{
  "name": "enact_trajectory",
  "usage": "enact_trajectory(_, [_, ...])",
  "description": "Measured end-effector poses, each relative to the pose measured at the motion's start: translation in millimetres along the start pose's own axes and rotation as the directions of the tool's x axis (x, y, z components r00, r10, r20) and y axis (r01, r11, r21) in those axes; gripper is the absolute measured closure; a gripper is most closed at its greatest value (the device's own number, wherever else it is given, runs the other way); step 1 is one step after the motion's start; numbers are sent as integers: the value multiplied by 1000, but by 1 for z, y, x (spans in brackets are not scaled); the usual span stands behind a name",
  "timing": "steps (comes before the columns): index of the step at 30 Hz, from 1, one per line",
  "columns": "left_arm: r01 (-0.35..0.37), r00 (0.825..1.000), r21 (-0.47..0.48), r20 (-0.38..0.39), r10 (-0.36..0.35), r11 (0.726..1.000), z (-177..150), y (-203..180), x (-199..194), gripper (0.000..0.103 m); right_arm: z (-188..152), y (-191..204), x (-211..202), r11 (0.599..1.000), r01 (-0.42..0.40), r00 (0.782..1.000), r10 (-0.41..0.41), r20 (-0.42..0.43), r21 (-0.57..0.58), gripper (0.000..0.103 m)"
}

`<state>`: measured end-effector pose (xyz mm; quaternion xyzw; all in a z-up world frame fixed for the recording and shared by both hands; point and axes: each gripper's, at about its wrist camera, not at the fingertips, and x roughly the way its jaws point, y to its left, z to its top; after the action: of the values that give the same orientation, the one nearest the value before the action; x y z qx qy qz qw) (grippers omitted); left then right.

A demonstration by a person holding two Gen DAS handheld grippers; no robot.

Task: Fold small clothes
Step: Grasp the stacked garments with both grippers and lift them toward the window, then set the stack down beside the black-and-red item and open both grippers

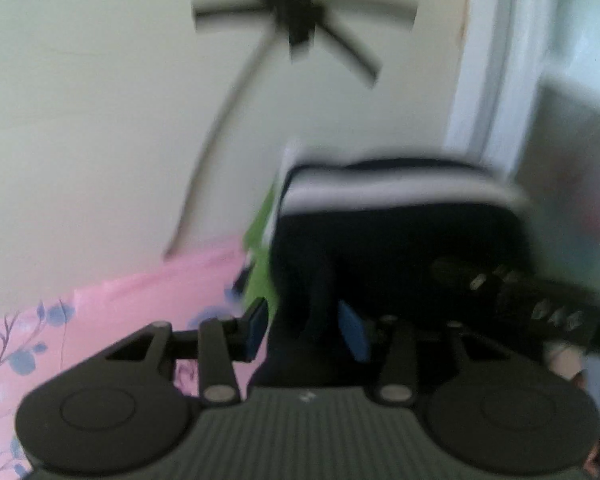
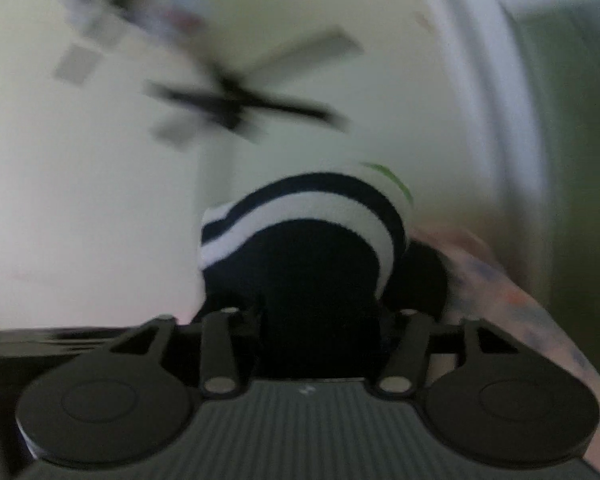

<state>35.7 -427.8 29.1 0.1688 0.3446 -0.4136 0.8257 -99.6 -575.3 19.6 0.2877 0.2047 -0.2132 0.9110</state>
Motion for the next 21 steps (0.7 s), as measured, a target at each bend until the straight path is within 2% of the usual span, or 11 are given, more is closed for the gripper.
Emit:
enact_trajectory(2, [-3, 1000, 6, 8, 3, 1000, -12, 0, 3, 57, -3, -6, -11, 999, -33, 999, 32, 19, 39, 38])
enact_trajectory(6, [-52, 998, 52, 45, 49, 997, -37, 4, -23, 51, -21, 7, -54, 1000, 24, 989, -24, 144, 0, 37])
enact_trajectory(7, [-60, 997, 49, 49, 58, 997, -46, 8, -31, 48, -30, 10, -67, 1000, 13, 988, -13, 156, 3, 37])
enact_trajectory(10, [-95, 994, 23, 61, 93, 995, -76, 17, -60, 39, -60, 24, -97, 999, -35, 990, 33, 139, 13, 37])
enact_trajectory(14, [-161, 984, 1, 79, 160, 987, -116, 24, -101, 21, -110, 49, -129, 998, -63, 994, 62, 90, 15, 37])
enact_trajectory(15, [-178, 981, -1, 80, 177, 984, -128, 24, -110, 20, -121, 55, -132, 998, -67, 995, 66, 76, 19, 37])
enact_trajectory(18, [-213, 975, 0, 68, 213, 977, -153, 30, -127, 15, -150, 75, -146, 998, -58, 997, 57, 44, 19, 36])
enact_trajectory(20, [-213, 975, -18, 59, 214, 977, -167, 36, -136, 3, -167, 87, -154, 999, -43, 999, 43, 29, -4, 34])
enact_trajectory(21, [-214, 974, -34, 68, 216, 976, -174, 40, -142, 2, -172, 92, -155, 999, -32, 999, 33, 25, -20, 34])
